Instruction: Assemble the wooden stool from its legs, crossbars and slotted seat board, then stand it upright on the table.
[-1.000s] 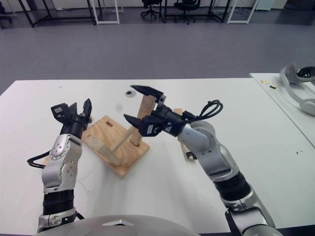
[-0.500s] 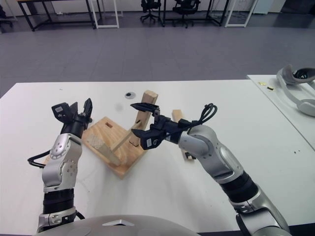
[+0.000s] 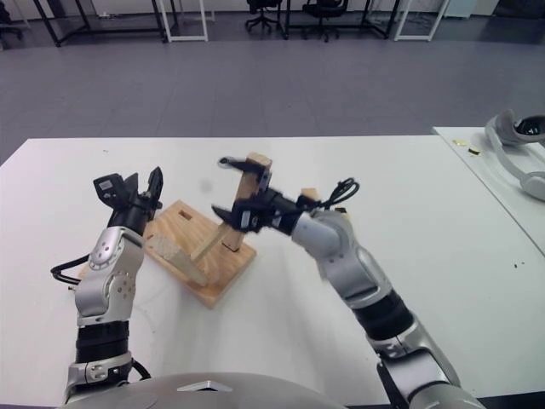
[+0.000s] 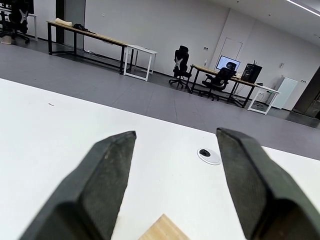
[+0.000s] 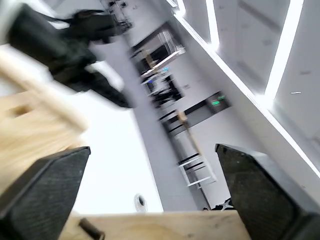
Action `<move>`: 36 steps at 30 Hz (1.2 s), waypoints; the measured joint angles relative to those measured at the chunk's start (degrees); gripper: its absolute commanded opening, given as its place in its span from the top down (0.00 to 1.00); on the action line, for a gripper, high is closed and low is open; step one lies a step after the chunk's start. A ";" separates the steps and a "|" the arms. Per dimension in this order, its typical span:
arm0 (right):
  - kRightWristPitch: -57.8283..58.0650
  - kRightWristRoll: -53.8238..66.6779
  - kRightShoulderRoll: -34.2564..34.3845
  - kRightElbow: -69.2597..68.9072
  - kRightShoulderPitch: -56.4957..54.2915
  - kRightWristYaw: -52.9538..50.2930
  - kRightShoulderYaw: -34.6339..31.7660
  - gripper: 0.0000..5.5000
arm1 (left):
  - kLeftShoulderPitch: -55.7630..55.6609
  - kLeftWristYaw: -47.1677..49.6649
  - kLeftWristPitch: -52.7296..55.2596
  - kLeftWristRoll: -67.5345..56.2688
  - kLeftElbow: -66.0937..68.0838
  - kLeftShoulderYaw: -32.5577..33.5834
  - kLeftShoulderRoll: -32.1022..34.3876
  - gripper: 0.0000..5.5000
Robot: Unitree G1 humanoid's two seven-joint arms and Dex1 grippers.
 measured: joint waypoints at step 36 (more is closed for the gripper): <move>35.54 39.47 9.32 24.65 -14.43 9.85 -23.42 0.15 | 53.07 -11.89 -28.73 11.87 -42.52 -4.10 13.23 0.47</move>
